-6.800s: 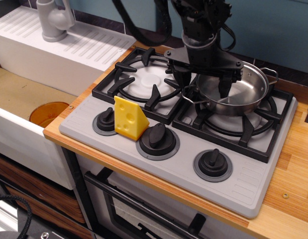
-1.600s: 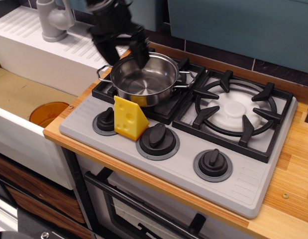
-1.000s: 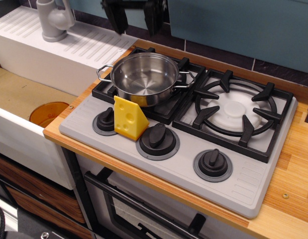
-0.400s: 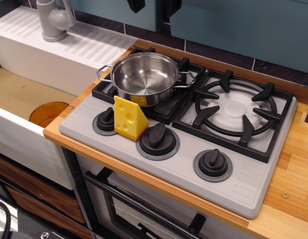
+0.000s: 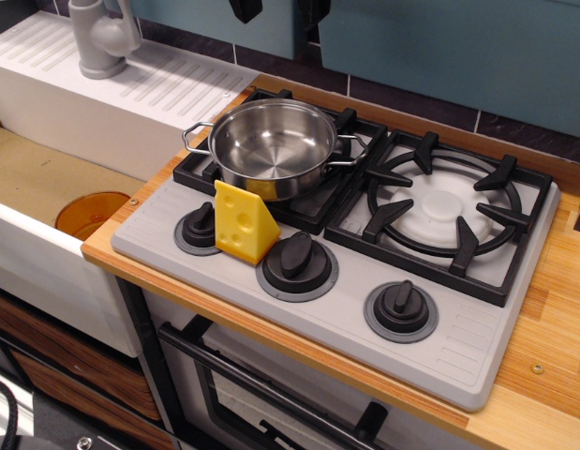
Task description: Put pot or pan on stove and put cheese in pot or pan
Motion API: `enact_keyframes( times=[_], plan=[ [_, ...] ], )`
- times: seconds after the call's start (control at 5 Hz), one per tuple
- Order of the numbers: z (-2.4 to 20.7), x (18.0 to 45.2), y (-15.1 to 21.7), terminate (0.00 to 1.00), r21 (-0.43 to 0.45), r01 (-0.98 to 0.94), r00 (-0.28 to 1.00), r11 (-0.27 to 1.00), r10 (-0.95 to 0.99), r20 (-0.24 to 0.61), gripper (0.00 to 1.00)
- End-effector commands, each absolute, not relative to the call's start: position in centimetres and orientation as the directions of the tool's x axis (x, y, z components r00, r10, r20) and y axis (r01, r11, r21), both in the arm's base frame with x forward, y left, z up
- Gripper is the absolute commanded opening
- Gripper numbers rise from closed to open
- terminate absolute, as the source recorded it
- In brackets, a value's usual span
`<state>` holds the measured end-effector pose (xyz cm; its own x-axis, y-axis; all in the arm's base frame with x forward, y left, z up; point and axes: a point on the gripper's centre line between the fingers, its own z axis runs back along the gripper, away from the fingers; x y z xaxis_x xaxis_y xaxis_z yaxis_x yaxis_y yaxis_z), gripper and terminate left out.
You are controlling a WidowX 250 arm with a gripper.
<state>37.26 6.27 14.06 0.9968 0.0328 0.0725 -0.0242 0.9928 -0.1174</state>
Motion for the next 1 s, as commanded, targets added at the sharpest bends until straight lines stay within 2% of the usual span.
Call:
enact_keyframes(
  times=[0.0, 0.8],
  plan=[
    [16.9, 34.7, 4.9, 0.00, -0.077, -0.060, 0.980, 0.995, 0.074, 0.184, 1.00],
    [13.8, 32.3, 4.3, 0.00, -0.089, -0.043, 0.956, 0.995, 0.067, 0.285, 1.00]
  ],
)
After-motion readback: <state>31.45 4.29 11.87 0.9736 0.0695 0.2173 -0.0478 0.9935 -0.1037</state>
